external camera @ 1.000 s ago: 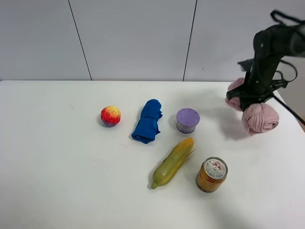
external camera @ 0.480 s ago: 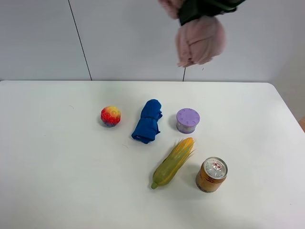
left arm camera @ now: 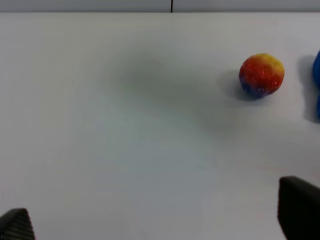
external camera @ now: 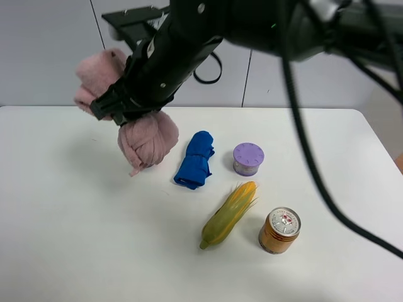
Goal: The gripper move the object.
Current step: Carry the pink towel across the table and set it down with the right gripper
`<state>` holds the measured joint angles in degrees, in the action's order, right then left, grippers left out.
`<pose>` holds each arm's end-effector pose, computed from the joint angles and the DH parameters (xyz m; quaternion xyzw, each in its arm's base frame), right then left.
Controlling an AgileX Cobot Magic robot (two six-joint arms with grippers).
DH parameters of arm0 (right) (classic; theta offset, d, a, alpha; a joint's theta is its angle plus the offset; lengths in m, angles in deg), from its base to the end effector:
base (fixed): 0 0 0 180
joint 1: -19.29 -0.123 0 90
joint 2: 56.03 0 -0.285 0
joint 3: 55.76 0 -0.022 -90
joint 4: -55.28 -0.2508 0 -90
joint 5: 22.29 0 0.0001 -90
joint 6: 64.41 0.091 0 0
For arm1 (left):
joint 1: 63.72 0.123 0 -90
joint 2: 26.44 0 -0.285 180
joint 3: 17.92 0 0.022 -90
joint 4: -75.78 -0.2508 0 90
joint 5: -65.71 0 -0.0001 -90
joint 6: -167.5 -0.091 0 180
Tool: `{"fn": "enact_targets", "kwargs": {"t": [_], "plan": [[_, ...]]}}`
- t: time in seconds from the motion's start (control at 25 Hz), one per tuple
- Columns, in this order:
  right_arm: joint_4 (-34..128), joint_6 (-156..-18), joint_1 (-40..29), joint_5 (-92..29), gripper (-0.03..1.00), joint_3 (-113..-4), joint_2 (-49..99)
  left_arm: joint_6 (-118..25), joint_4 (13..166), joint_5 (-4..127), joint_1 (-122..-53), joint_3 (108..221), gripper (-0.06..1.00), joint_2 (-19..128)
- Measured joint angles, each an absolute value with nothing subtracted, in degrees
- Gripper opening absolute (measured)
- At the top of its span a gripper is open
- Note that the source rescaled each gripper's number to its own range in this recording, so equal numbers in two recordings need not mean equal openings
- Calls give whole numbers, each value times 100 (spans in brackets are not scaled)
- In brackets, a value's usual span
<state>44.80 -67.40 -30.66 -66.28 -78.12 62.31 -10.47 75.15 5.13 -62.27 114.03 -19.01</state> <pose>0.2779 0.3485 0.3009 -0.3812 0.8554 0.2111 0.2799 -0.0068 0.0007 0.2800 -0.0260 0.8479 0.0028 0.5295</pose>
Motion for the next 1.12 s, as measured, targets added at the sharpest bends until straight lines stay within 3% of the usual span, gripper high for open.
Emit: {"fn": "enact_targets", "kwargs": {"t": [0.6,1.12], "plan": [[4024,-6983,-3118,-6469,0,-7812,8071,-1047,7515,513,-6227,11403,100,-1901],[3925,-6989,-3118,-6736,0,-7814,8335,-1047,7515,513,-6227,11403,100,-1901]]}}
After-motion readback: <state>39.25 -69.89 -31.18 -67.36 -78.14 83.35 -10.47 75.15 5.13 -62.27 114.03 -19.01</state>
